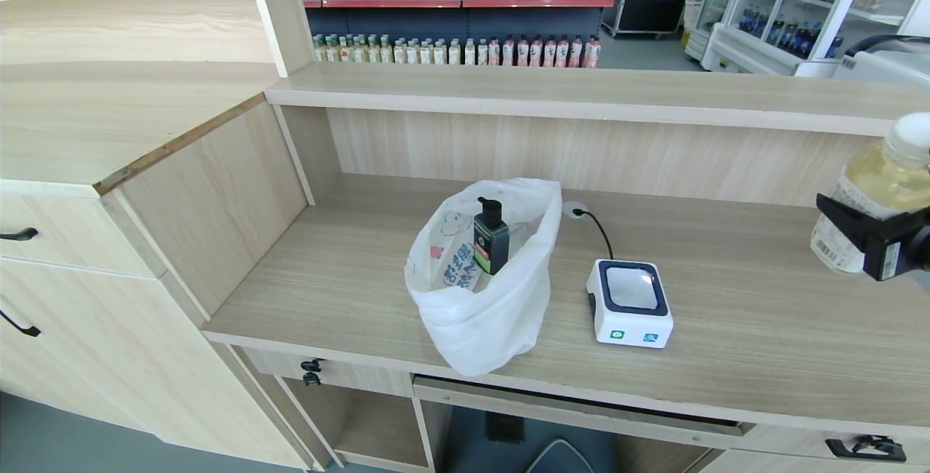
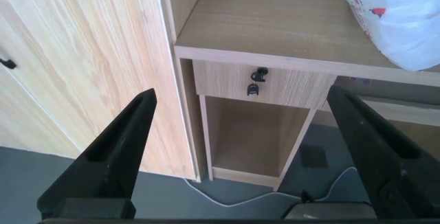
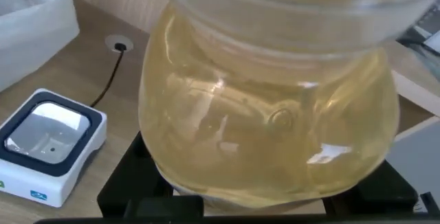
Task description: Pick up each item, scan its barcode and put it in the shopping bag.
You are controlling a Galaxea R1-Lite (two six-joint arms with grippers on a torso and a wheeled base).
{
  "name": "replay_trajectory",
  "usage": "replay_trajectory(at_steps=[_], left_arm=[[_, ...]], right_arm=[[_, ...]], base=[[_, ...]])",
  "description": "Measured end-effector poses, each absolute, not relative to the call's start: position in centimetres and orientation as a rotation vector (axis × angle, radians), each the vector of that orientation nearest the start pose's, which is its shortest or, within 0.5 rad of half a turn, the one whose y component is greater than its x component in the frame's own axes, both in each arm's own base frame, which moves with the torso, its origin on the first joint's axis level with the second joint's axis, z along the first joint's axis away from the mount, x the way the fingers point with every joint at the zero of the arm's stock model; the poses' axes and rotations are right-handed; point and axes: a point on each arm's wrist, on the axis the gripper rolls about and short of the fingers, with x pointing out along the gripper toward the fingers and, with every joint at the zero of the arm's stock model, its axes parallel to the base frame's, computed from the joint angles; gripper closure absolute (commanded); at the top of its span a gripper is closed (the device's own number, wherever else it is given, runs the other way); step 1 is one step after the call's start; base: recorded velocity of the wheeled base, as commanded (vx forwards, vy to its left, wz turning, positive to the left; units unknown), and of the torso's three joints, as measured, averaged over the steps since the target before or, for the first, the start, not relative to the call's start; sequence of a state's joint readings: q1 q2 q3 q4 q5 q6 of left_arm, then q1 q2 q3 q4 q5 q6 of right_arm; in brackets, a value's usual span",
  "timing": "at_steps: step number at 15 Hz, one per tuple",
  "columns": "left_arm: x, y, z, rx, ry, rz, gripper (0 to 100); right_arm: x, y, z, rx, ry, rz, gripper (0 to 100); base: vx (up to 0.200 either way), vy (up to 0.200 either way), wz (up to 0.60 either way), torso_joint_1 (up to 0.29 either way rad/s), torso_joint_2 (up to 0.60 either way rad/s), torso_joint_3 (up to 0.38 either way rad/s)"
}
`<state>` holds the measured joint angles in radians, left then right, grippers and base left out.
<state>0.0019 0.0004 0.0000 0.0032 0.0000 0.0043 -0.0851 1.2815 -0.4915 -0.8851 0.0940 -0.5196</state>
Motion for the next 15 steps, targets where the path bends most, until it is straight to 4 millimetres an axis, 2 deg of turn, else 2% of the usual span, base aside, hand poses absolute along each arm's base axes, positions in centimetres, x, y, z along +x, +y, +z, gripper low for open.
replay_trajectory(at_steps=[4, 9, 12, 15], left_arm=[[-2.3, 0.0, 7.5, 0.005, 0.004, 0.001, 0], [-2.3, 0.0, 7.5, 0.005, 0.004, 0.001, 0], [-2.3, 0.0, 7.5, 0.004, 0.003, 0.002, 0], [-2.3, 0.0, 7.5, 0.004, 0.003, 0.001, 0]], right_arm=[[18.5, -1.1, 22.7, -0.535, -0.125, 0.111, 100], [18.8, 1.6, 24.8, -0.508, -0.213, 0.193, 100], [19.0, 4.6, 26.1, -0.413, -0.274, 0.328, 100], [20.9, 6.4, 25.8, -0.249, -0.236, 0.434, 100]], base=[[0.000, 0.000, 0.60, 0.000, 0.00, 0.002], [0.000, 0.000, 0.60, 0.004, 0.00, 0.002], [0.000, 0.000, 0.00, 0.000, 0.00, 0.000], [0.000, 0.000, 0.00, 0.000, 0.00, 0.000]])
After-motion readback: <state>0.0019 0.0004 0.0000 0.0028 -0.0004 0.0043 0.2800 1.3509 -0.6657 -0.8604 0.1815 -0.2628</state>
